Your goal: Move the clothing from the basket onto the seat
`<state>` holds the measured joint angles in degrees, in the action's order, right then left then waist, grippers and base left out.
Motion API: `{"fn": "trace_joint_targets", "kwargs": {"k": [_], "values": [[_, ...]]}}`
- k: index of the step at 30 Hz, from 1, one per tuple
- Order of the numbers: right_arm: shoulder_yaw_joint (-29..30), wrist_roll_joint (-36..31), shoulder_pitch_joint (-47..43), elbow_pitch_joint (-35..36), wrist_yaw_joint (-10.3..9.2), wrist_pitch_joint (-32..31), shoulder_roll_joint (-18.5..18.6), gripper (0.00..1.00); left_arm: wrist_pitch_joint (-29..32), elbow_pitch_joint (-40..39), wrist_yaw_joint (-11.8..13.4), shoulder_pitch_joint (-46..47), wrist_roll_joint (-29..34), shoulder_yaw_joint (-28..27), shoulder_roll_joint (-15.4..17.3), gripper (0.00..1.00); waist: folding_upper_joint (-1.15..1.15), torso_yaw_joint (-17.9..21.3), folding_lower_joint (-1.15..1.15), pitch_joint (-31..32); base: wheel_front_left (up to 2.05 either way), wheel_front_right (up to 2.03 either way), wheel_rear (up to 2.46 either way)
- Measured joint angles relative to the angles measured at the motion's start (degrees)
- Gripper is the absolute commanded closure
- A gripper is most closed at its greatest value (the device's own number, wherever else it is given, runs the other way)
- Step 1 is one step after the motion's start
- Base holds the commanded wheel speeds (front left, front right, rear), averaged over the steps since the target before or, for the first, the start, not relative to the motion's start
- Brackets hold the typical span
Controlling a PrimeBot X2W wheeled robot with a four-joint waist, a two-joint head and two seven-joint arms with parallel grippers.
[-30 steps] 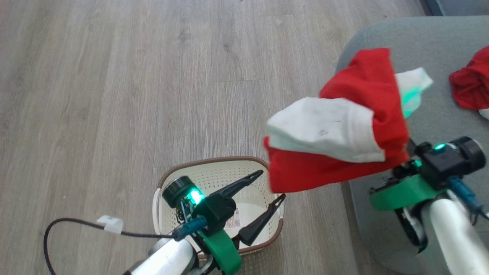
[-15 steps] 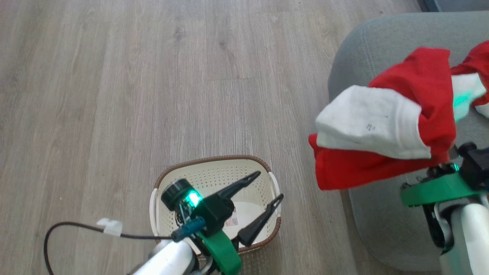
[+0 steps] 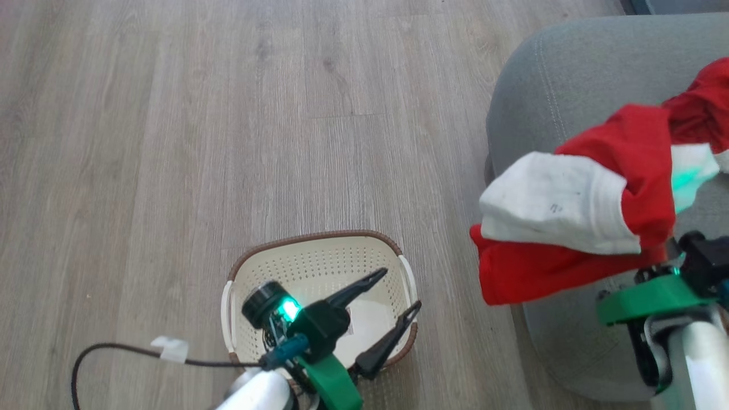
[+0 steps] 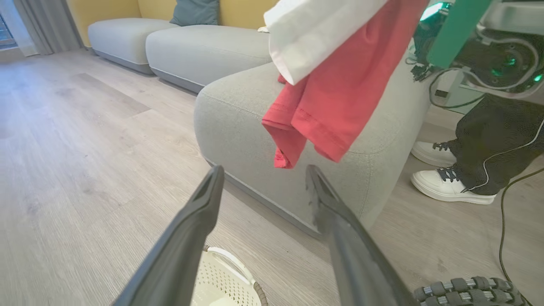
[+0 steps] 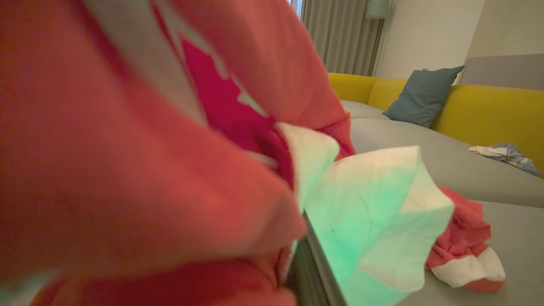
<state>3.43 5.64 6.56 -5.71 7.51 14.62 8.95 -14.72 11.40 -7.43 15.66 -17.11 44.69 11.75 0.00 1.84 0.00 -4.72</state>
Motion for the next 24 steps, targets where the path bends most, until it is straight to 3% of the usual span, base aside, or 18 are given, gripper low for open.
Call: {"fn": "trace_joint_targets", "kwargs": {"k": [15, 24], "values": [[2.05, 0.82, -1.41, -3.1, 0.0, 0.0, -1.27, 1.0, 0.0, 0.8, -0.01, -1.88, -0.03, 0.25, -0.54, 0.0, 0.0, -0.08, 0.0, 0.65, 0.0, 0.0, 0.0], [1.69, 0.8, -1.38, -3.42, 0.0, 0.0, -1.04, 1.0, 0.0, 0.75, 0.0, -2.91, -0.03, 0.26, -0.57, 0.0, 0.0, 2.1, 0.0, 1.11, 0.0, 0.0, 0.0]]}}
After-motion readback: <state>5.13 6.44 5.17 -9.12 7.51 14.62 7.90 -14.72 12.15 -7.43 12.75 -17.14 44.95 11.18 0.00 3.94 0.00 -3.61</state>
